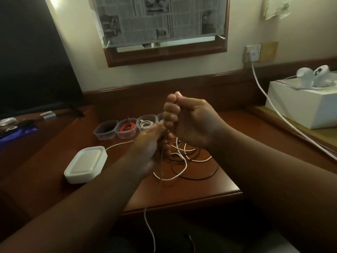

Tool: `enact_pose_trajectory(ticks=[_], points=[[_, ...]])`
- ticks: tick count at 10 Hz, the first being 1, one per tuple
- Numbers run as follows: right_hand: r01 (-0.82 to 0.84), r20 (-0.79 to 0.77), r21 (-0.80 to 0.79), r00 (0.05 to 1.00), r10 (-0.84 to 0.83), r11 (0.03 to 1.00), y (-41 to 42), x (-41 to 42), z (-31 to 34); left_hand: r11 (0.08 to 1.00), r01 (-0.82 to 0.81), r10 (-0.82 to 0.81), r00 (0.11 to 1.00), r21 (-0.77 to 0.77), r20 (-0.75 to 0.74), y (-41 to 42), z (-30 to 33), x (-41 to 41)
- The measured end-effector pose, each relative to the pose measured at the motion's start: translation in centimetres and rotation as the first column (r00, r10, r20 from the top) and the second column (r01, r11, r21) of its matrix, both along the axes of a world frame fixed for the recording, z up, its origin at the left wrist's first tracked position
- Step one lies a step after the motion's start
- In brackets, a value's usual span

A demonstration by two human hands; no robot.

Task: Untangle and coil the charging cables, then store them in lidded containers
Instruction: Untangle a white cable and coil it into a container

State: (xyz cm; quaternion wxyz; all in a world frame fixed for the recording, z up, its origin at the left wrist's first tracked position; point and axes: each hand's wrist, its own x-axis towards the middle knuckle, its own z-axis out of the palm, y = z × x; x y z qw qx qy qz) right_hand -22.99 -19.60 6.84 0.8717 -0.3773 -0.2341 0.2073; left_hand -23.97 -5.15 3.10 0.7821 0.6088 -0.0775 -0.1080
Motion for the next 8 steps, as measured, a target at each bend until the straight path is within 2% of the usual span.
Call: enact_pose_trajectory(ticks=[1,2,3,4,5,6,7,8], points=[[0.685,0.622,-0.348,0.679,-0.389,0.64,-0.4,0.7,0.3,0.987,0.031,-0.033,0.999,0.161,0.012,-0.6,-0.4,-0.9],[0.904,0.877,-0.423,0.426,0.224,-0.064,-1.3,1.4,-0.1,0.805,-0.129,-0.072,0.948,0.579,0.311,0.7,-0.3,-0.1],[0.765,0.706,-0.63,0.636,0.312,-0.134,-1.3,1.3,-1.4,0.58,-0.427,-0.238,0.726,0.694,0.645,2.3,0.4,1.2],[0.568,0.531,-0.819,0.803,0.271,-0.078,-1.2,1.1,-1.6,0.648,-0.413,-0.232,0.694,0.64,0.682,2.9,0.8,1.8],[-0.003,0.132,-0.837,0.969,0.207,0.548,-2.0,1.0,-1.3,0.894,-0.206,-0.035,0.853,0.397,0.521,2.6,0.5,2.1],[-0.255,-0.041,-0.244,0.967,0.252,0.936,-1.2,0.0,-0.6,0.999,-0.052,0.049,0.971,0.004,0.233,1.1,-0.3,1.4],[0.069,-0.007,-0.022,0.998,-0.069,0.997,0.3,-0.8,0.9,0.997,-0.013,0.015,0.999,-0.07,0.028,-0.9,-1.0,-0.2],[0.846,0.81,-0.379,0.499,-0.308,0.374,0.3,-0.5,1.0,0.99,-0.019,0.005,0.995,0.14,0.099,-1.2,-0.8,-1.1]])
